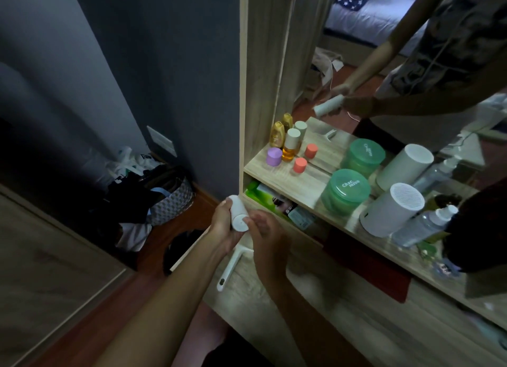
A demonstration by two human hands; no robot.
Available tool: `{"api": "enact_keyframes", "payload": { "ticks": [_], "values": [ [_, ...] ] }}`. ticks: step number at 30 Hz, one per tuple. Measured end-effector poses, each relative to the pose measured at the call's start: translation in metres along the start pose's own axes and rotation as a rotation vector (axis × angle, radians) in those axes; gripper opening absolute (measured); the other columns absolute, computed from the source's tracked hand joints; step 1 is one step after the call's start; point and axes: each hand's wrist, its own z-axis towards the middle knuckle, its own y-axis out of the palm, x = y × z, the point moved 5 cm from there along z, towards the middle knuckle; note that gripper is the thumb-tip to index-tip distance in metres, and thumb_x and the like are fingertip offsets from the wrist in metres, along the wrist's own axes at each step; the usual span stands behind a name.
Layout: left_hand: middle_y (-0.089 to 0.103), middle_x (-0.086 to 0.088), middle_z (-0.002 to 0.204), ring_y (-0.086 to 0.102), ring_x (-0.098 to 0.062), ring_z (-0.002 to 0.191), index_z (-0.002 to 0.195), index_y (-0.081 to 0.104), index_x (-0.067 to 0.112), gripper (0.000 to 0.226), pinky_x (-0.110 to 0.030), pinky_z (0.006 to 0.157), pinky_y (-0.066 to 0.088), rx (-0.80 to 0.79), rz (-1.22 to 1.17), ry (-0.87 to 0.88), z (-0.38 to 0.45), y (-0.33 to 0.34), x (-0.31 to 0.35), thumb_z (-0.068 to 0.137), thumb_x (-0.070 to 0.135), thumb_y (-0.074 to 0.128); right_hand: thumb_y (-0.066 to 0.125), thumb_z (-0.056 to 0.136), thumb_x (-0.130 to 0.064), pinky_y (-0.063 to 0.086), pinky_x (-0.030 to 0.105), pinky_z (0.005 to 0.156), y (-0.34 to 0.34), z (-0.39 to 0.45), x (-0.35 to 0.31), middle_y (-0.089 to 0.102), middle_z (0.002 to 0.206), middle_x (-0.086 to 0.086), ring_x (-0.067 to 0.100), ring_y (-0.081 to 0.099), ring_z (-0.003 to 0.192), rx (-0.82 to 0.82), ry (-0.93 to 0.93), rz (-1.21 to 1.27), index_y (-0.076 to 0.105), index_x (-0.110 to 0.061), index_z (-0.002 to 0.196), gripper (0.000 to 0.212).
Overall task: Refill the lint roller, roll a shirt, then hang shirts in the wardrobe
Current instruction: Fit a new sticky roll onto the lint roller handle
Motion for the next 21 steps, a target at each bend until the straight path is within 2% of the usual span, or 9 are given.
{"api": "enact_keyframes", "payload": {
  "ticks": [2,3,5,8,10,13,17,19,21],
  "values": [
    [0.056,-0.017,0.088,0.058,-0.025,0.074,0.132,0.038,0.006,0.041,-0.029,0.041,0.054,-0.006,-0.022,0.062,0.001,0.000,0.004,0.102,0.034,0.036,0.067,0.088,-0.021,0.051,0.011,0.077,0.002,0.001,0.003,0.074,0.098,-0.006,-0.006,0.065,0.084,-0.012,0.082,0.049,0.075,-0.014,0.102,0.018],
    [0.056,-0.017,0.089,0.061,-0.025,0.072,0.134,0.036,0.006,0.043,-0.029,0.042,0.054,-0.009,-0.021,0.062,0.002,-0.002,0.004,0.103,0.035,0.035,0.066,0.089,-0.020,0.055,0.020,0.079,0.003,0.003,0.003,0.075,0.099,-0.004,-0.002,0.067,0.086,-0.037,0.095,0.057,0.075,-0.013,0.103,0.018],
    [0.058,-0.018,0.085,0.067,-0.025,0.059,0.127,0.039,0.003,0.044,-0.028,0.041,0.053,-0.022,-0.025,0.015,0.003,-0.004,0.003,0.102,0.039,0.034,0.064,0.089,-0.018,0.058,0.028,0.081,0.004,0.005,0.003,0.075,0.101,0.001,0.004,0.069,0.089,-0.086,0.104,0.087,0.074,-0.011,0.106,0.020],
    [0.061,-0.020,0.071,0.066,-0.024,0.046,0.110,0.042,-0.004,0.047,-0.026,0.040,0.052,-0.037,-0.051,-0.030,0.003,-0.006,0.001,0.102,0.042,0.034,0.065,0.089,-0.012,0.055,0.018,0.080,0.002,0.008,0.001,0.074,0.102,0.002,-0.005,0.065,0.090,-0.107,0.071,0.110,0.073,-0.008,0.106,0.020],
    [0.065,-0.021,0.065,0.065,-0.024,0.046,0.116,0.041,-0.005,0.052,-0.027,0.040,0.052,-0.052,-0.068,-0.054,0.006,-0.007,-0.002,0.101,0.045,0.032,0.064,0.088,-0.010,0.054,0.015,0.079,0.001,0.011,0.000,0.073,0.100,-0.003,-0.009,0.064,0.090,-0.121,0.037,0.111,0.073,-0.008,0.105,0.019],
    [0.065,-0.022,0.078,0.067,-0.026,0.056,0.130,0.038,-0.003,0.059,-0.030,0.045,0.055,-0.051,-0.060,-0.047,0.011,-0.012,-0.002,0.100,0.047,0.031,0.065,0.088,-0.010,0.055,0.017,0.080,0.001,0.012,-0.001,0.073,0.100,-0.003,-0.002,0.066,0.092,-0.144,0.022,0.108,0.074,-0.008,0.103,0.018],
    [0.066,-0.022,0.072,0.069,-0.023,0.052,0.119,0.040,-0.001,0.048,-0.030,0.045,0.056,-0.062,-0.010,0.007,0.008,-0.009,-0.001,0.102,0.043,0.032,0.068,0.085,-0.012,0.055,0.016,0.077,0.000,0.010,-0.003,0.074,0.098,0.000,0.002,0.067,0.086,-0.096,0.062,0.085,0.074,-0.010,0.101,0.017],
    [0.057,-0.016,0.078,0.067,-0.020,0.050,0.125,0.038,0.006,0.043,-0.027,0.041,0.054,-0.033,0.004,0.055,0.011,-0.009,0.001,0.102,0.041,0.033,0.069,0.086,-0.014,0.057,0.019,0.077,0.001,0.007,-0.006,0.073,0.098,0.000,0.003,0.067,0.085,-0.091,0.083,0.078,0.072,-0.011,0.101,0.016],
    [0.053,-0.012,0.082,0.064,-0.020,0.060,0.132,0.037,0.011,0.045,-0.027,0.044,0.054,-0.010,0.021,0.082,0.018,-0.012,0.000,0.101,0.043,0.035,0.071,0.084,-0.017,0.053,0.010,0.071,0.001,0.004,-0.008,0.072,0.095,-0.005,-0.004,0.066,0.080,-0.085,0.092,0.086,0.070,-0.012,0.099,0.016]
  ]
}}
